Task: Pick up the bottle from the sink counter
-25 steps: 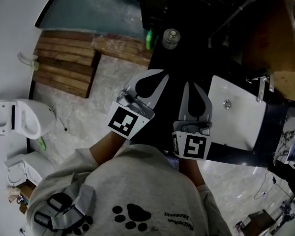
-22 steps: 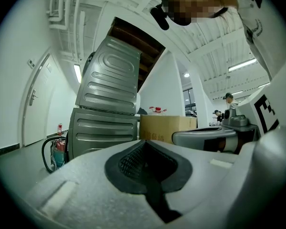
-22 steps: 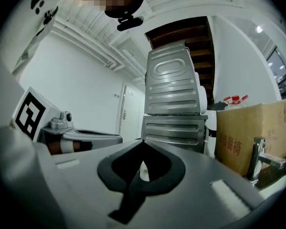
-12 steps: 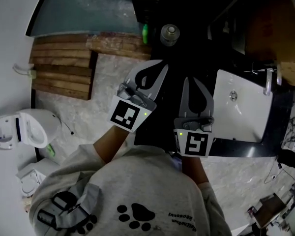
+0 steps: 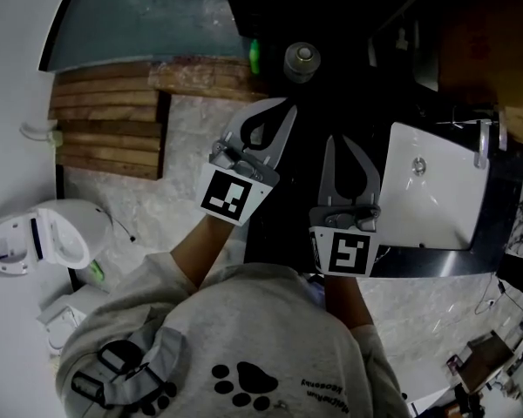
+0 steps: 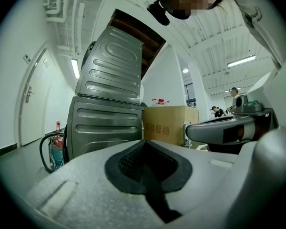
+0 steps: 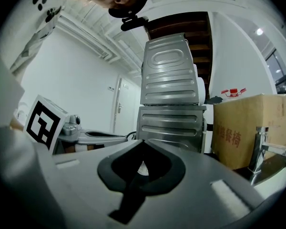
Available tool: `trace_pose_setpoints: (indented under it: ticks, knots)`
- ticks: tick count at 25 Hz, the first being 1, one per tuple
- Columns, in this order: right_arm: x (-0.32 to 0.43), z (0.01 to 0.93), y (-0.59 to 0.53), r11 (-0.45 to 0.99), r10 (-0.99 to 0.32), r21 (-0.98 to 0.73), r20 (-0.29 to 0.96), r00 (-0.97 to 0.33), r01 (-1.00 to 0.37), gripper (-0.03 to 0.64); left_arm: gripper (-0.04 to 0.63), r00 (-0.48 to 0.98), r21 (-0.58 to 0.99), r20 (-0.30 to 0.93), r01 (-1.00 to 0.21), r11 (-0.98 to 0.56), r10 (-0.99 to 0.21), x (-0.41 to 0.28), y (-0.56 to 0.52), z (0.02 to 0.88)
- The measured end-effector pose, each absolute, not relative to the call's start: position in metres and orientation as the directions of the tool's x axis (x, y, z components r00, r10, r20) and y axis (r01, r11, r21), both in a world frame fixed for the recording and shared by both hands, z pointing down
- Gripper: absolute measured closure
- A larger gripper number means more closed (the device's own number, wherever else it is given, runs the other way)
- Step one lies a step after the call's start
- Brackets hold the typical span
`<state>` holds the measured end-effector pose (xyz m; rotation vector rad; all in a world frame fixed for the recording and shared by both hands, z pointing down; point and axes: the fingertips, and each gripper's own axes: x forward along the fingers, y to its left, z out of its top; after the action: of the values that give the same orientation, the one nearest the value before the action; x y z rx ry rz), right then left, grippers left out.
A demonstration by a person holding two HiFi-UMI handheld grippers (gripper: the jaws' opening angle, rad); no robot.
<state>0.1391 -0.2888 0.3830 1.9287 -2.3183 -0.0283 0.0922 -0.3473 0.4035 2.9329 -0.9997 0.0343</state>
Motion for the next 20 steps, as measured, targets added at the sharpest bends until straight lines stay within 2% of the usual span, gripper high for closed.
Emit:
trace_pose_setpoints:
  ticks: [17,20]
  knots:
    - [0.147,0.409,-0.313,0.128,-0.982,0.053,0.143,-0.120,-0.990,0.616,0.590,0.793,0.056,0.098,-0.607,-0.793,-0.601,0.101,-0.387,0.448]
    - [0.147,0.414,-0.316,0.121,-0.981,0.043,0.155,-0.113,-0.992,0.615,0.568,0.792,0.054,0.112,-0.608,-0.792,-0.600,0.103,-0.392,0.456]
